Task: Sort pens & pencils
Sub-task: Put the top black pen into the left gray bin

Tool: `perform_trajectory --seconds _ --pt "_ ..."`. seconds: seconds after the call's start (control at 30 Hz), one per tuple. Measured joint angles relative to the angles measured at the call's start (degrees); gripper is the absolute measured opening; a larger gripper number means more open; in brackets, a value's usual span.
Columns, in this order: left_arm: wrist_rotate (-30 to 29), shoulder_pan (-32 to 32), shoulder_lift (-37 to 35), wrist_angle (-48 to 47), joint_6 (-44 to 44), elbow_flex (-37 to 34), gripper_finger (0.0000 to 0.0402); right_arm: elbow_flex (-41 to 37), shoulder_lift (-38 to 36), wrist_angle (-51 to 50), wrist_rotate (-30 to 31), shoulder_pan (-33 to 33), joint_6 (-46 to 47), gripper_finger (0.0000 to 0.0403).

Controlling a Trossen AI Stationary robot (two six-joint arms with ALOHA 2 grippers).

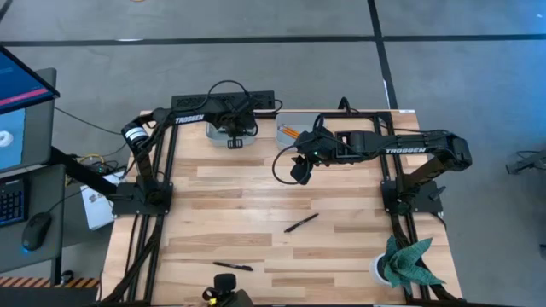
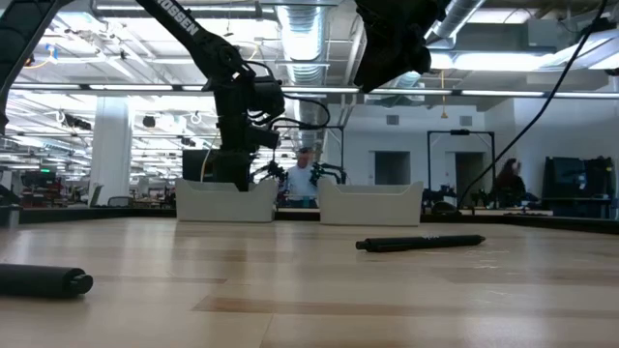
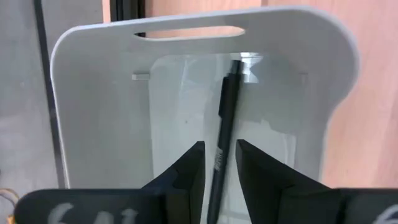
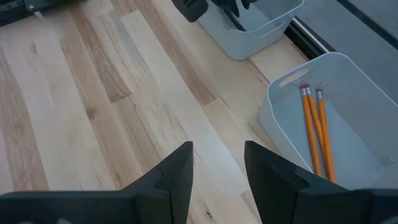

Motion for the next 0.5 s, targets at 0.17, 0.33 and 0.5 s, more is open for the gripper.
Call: perform_trajectory --seconds 0.17,0.33,0.5 --pt "-1.0 0.02 0.0 0.05 -0.58 0.0 0.0089 0.0 0.0 0.0 -0.02 0.0 0.0 0.0166" --pt "-4.42 0.02 -0.02 0.2 -1.94 0.0 0.0089 0.0 0.0 -0.02 -0.07 0.0 0.0 0.0165" --pt "-5.88 0.03 -0.46 -0.34 -4.37 0.0 0.0089 0.0 0.0 -0.04 -0.13 0.07 0.0 0.0165"
